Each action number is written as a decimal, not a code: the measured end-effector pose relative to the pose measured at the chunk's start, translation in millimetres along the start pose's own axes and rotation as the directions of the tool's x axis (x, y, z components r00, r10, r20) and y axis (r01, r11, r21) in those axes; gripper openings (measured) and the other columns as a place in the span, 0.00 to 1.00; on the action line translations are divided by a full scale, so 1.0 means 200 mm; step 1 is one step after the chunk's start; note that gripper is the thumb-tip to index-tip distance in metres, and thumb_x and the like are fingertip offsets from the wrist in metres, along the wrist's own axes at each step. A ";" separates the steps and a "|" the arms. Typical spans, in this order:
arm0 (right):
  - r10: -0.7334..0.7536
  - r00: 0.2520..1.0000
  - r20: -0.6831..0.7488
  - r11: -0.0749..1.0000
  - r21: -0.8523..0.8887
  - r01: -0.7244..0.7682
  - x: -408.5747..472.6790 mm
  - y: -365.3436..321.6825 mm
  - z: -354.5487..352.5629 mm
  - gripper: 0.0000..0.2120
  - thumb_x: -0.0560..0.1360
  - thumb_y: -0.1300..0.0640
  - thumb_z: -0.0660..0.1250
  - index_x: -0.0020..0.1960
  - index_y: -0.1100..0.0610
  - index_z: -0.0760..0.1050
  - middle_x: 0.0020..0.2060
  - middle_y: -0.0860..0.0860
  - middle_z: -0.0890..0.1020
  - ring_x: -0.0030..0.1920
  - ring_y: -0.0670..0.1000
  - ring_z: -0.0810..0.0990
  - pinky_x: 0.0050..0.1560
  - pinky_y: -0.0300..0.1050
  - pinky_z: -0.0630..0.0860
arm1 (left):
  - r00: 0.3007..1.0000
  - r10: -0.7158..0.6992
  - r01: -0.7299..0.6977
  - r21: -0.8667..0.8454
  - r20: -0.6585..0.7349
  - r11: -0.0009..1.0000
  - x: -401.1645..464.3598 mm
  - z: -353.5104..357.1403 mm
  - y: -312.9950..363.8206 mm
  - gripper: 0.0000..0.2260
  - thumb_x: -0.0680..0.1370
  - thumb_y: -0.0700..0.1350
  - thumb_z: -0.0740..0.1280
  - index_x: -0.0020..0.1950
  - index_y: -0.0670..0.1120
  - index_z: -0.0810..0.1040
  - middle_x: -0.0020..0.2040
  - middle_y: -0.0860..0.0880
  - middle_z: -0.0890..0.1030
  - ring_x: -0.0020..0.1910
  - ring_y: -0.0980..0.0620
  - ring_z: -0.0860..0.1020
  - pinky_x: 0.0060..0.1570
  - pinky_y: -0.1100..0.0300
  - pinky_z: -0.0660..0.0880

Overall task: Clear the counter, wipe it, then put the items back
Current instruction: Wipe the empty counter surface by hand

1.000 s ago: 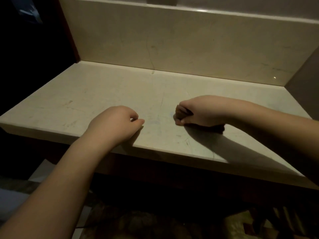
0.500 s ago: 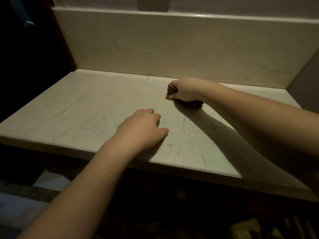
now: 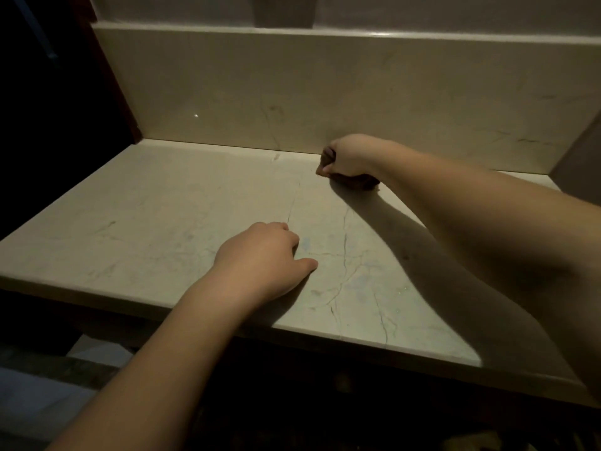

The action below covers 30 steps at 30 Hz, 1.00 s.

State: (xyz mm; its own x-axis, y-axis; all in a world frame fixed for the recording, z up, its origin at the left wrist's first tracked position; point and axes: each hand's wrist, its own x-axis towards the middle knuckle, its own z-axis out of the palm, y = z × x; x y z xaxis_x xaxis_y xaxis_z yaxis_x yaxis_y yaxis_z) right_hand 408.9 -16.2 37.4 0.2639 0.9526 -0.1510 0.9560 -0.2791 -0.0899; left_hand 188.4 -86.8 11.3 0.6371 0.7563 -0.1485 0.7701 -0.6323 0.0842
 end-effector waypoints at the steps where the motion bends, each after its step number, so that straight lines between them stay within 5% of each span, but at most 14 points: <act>1: 0.021 1.000 -0.013 1.000 0.012 -0.021 0.03 0.00 0.00 0.11 0.78 0.46 0.64 0.55 0.53 0.74 0.49 0.53 0.77 0.47 0.57 0.74 0.48 0.47 0.71 | 1.000 -0.002 0.002 0.000 -0.001 1.000 0.00 0.00 0.00 0.16 0.77 0.63 0.60 0.42 0.52 0.72 0.45 0.54 0.72 0.45 0.53 0.71 0.40 0.56 0.72; 15: 0.093 0.993 -0.071 0.993 -0.064 -0.098 0.05 0.08 0.03 0.14 0.77 0.44 0.63 0.54 0.54 0.76 0.52 0.55 0.80 0.51 0.58 0.76 0.49 0.47 0.73 | 0.999 0.006 -0.006 0.002 -0.031 1.000 0.01 0.01 -0.02 0.15 0.78 0.63 0.58 0.44 0.52 0.72 0.46 0.54 0.71 0.50 0.52 0.71 0.41 0.55 0.72; 21: 0.179 0.973 -0.145 0.983 0.075 -0.169 0.19 -0.04 0.06 0.17 0.78 0.43 0.62 0.58 0.54 0.75 0.56 0.54 0.79 0.58 0.59 0.76 0.48 0.46 0.70 | 1.000 0.007 -0.007 -0.001 -0.020 1.000 0.01 0.03 -0.03 0.20 0.79 0.63 0.57 0.59 0.53 0.78 0.64 0.55 0.73 0.62 0.52 0.71 0.49 0.53 0.75; 26: 0.266 0.955 -0.131 0.964 0.011 -0.267 0.16 0.04 0.06 0.19 0.79 0.42 0.60 0.62 0.54 0.75 0.59 0.53 0.78 0.59 0.59 0.76 0.48 0.45 0.69 | 0.999 -0.006 0.006 -0.014 -0.035 1.000 0.01 0.02 -0.02 0.15 0.78 0.62 0.58 0.45 0.52 0.74 0.51 0.54 0.73 0.52 0.53 0.71 0.42 0.55 0.72; 30: 0.332 0.931 -0.153 0.940 -0.021 -0.339 0.10 0.18 0.05 0.20 0.78 0.42 0.60 0.62 0.55 0.75 0.57 0.54 0.78 0.59 0.58 0.75 0.50 0.47 0.70 | 0.999 0.005 -0.006 -0.025 -0.041 1.000 0.00 0.02 -0.03 0.15 0.79 0.62 0.58 0.43 0.52 0.72 0.50 0.55 0.72 0.50 0.52 0.71 0.41 0.56 0.71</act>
State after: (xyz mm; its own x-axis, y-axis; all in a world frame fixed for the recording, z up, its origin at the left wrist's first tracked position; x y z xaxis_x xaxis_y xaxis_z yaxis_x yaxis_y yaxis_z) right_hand 446.9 -7.6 20.3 0.5830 0.8122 -0.0197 0.8122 -0.5833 -0.0127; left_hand 183.4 -83.5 6.3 0.6417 0.7594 -0.1076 0.7668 -0.6324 0.1102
